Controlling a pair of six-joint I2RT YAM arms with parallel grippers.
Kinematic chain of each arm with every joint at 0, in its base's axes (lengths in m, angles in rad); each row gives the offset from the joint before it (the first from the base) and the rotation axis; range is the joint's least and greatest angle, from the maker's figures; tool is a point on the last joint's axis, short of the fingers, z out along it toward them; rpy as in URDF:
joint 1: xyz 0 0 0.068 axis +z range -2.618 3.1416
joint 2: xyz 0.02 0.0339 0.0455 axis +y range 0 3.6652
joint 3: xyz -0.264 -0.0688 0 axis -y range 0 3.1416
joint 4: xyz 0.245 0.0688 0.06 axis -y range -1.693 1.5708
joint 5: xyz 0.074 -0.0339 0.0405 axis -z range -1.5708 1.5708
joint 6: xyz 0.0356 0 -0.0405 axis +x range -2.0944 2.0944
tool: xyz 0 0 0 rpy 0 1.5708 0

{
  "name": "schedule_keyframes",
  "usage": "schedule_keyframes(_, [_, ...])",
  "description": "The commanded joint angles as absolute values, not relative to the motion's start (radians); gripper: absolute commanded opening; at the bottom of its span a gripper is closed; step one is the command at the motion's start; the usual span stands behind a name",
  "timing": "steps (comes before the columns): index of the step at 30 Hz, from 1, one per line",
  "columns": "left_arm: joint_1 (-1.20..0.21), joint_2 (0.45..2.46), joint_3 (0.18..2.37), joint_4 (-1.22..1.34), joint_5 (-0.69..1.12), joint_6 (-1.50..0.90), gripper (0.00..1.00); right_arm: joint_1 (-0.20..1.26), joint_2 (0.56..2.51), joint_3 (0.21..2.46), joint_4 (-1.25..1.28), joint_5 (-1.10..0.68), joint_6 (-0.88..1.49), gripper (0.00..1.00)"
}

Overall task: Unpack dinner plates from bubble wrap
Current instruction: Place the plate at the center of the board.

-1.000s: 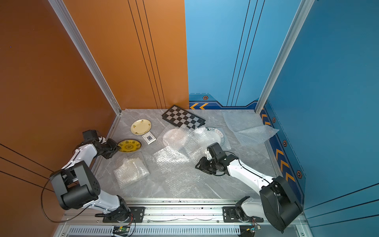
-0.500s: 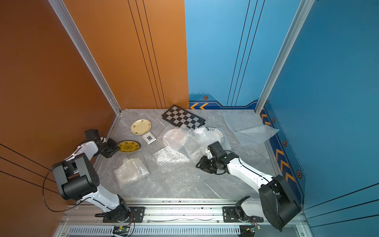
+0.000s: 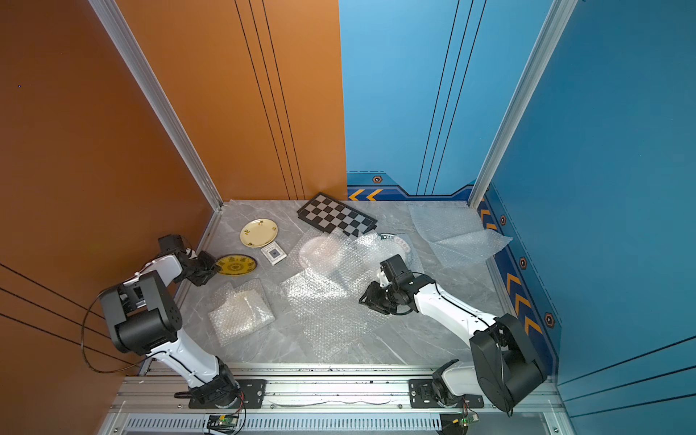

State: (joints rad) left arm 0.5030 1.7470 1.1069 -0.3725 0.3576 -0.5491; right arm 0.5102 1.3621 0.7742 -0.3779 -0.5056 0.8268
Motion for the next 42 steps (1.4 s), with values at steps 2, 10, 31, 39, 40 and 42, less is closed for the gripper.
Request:
schedule_keyframes(2, [0.493, 1.791, 1.134, -0.364, 0.357, -0.555, 0.00, 0.505, 1.375, 0.808, -0.422, -0.509, 0.807, 0.42])
schedule_keyframes(10, [0.480, 1.831, 1.144, -0.353, 0.355, -0.560, 0.00, 0.505, 1.384, 0.827, -0.437, -0.505, 0.810, 0.42])
schedule_keyframes(31, [0.498, 1.806, 1.067, -0.357, 0.364, -0.552, 0.28, 0.505, 1.302, 0.803, -0.475, -0.489, 0.801, 0.43])
schedule_keyframes(39, [0.513, 1.754, 1.048, -0.389, 0.364, -0.544, 0.51, 0.502, 1.267, 0.790, -0.500, -0.479, 0.797, 0.45])
schedule_keyframes(40, [0.516, 1.742, 1.046, -0.395, 0.363, -0.542, 0.55, 0.500, 1.263, 0.790, -0.516, -0.470, 0.795, 0.48])
schedule_keyframes(42, [0.521, 1.719, 1.043, -0.406, 0.361, -0.540, 0.61, 0.488, 1.253, 0.795, -0.558, -0.449, 0.788, 0.56])
